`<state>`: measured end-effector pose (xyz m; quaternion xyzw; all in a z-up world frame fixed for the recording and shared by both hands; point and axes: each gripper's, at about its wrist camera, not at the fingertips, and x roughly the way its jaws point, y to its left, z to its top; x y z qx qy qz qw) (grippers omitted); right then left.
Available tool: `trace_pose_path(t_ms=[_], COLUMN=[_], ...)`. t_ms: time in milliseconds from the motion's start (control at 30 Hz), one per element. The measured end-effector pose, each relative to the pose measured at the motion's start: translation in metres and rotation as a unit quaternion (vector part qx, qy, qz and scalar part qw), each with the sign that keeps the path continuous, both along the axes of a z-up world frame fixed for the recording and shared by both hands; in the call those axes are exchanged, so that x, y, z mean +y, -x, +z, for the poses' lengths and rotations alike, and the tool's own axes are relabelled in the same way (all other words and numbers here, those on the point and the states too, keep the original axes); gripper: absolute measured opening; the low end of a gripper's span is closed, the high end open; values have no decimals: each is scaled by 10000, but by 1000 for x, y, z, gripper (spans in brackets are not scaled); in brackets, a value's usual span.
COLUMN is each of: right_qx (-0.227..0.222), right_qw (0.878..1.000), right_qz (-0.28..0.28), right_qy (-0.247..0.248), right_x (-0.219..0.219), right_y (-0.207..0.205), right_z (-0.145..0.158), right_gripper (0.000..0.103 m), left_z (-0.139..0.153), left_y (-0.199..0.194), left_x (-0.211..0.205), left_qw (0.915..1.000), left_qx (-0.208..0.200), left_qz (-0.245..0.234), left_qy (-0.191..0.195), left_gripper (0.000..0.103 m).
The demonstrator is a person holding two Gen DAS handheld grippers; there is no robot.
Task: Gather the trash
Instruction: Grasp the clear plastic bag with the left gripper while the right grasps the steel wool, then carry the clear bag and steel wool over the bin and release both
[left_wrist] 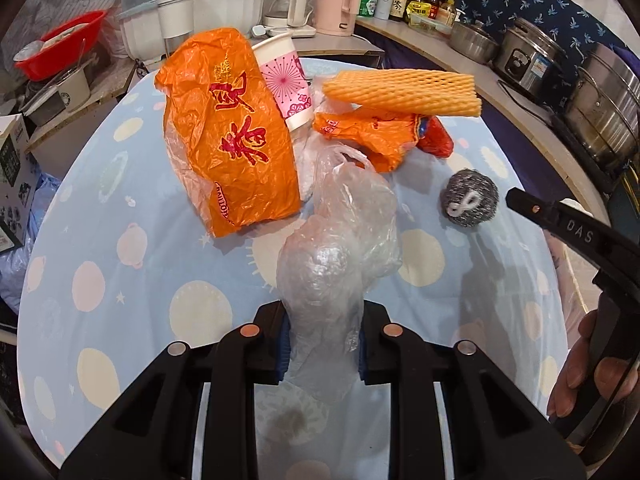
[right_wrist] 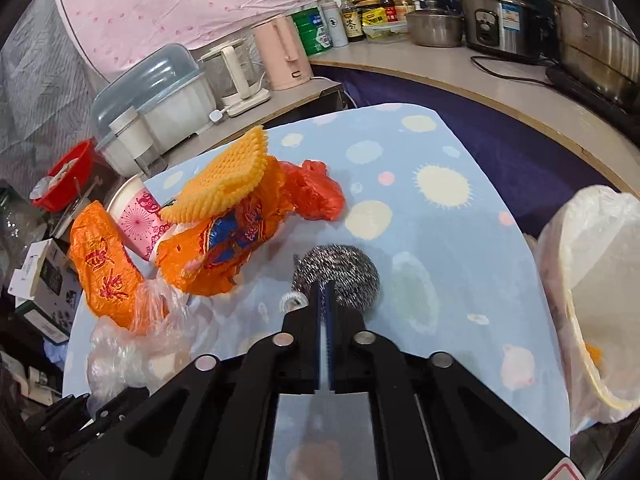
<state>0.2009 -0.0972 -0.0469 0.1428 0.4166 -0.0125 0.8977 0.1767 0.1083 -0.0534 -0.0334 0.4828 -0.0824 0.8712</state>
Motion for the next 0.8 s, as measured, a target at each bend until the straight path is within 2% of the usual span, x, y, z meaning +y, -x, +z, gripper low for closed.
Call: trace_pose_path(t_ms=[33,67,200,367,433,467,500,533,800], right_qx=[-26,-72,-108,157,296,345,365,360,-35], right_qw=[10000,9999,9998,9998,9995,9992,9990,9989,9994], right_qz=[-31,-87,-65,-18,26,36,52,56,-100], right_qy=[-7,2,126,87,-110,-194,-264,-306,-335], right_x=[-1,-3,-1,3,3,2,1,1,-16], right_y=[1,2,-13,-40,-48,-51,-51,-50,-15], right_z=[0,0,-6,-27,-39,-43,-46,-47,-18], right_gripper=[47,55,71,71,71,69,58,57,53], left_z=[0,0,-1,-3,-4,-5,-5,-6,2], left_y=[2,3,5,1,-1,-2,-3,-3,1], left_x=[0,-2,-6,-9,-10,-10,-9,-9,-19], left_qw=[10000,10000,10000,10000,9999,9999,9999,9999,9999], left_qx=[-1,2,33,60,72,80,88,92,4], left_qz=[-5,-14,-40,-42,-34,-32,-27,-22,-81], left_qy=[-1,-7,-32,-67,-88,-93,-93,-96,-110], left_gripper=[23,23,23,23,23,23,23,23,23])
